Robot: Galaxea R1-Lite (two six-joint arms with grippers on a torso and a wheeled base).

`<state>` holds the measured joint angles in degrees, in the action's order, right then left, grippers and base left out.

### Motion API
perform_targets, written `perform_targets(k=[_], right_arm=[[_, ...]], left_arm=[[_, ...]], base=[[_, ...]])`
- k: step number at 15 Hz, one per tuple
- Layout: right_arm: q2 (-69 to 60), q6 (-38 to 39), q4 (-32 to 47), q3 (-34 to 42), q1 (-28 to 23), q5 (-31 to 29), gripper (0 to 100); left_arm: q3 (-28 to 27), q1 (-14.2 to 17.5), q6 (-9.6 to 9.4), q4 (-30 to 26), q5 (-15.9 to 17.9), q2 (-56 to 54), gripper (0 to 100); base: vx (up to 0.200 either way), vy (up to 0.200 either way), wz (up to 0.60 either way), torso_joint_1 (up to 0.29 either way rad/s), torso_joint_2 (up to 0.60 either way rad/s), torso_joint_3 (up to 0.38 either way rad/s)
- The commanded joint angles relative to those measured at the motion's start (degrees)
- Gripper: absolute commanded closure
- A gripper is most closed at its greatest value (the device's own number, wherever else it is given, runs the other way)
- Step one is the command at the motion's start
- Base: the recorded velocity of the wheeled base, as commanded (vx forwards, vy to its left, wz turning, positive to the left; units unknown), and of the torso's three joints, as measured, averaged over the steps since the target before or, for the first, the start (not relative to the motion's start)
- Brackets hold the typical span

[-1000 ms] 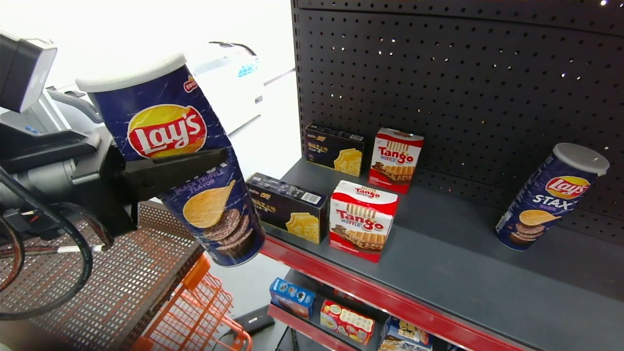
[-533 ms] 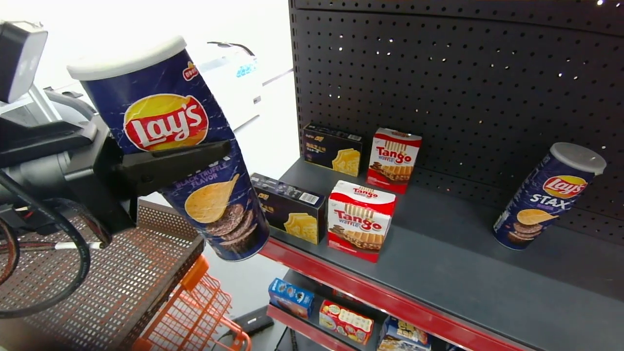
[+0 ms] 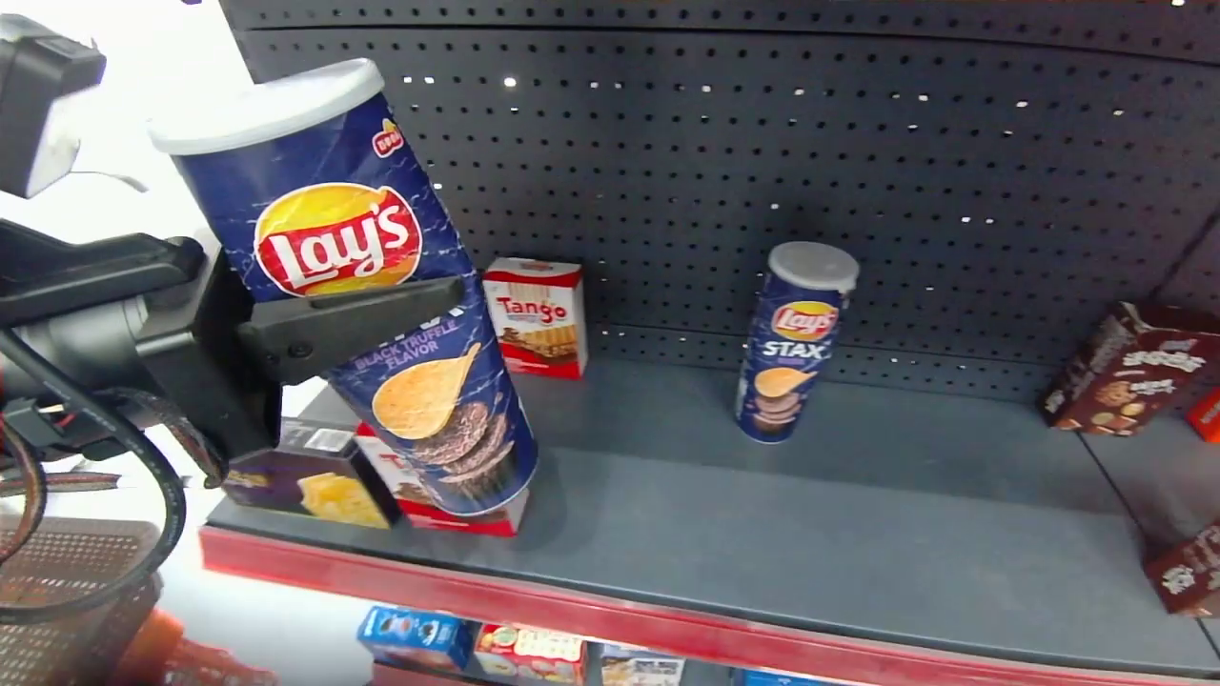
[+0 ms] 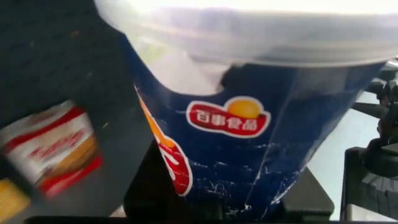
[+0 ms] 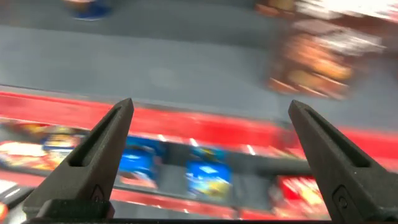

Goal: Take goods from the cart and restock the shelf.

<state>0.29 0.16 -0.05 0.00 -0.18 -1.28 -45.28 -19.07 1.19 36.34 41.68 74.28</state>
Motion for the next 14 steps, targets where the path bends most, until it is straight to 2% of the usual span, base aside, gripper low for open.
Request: perform_targets(k=[1, 14], right_arm=[[0.06, 0.02, -0.04, 0.00, 0.01, -0.04, 0], [0.06, 0.11, -0.04, 0.00, 0.09, -0.04, 0]], left_arm=[[0.01, -0.01, 0.04, 0.05, -0.02, 0.08, 100], [1.51, 0.26, 0.04, 0.05, -0.11, -0.45, 100]], base=[[0.000, 0.000, -0.60, 0.002, 0.02, -0.002], [0.000, 0.000, 0.00, 0.000, 0.00, 0.000]])
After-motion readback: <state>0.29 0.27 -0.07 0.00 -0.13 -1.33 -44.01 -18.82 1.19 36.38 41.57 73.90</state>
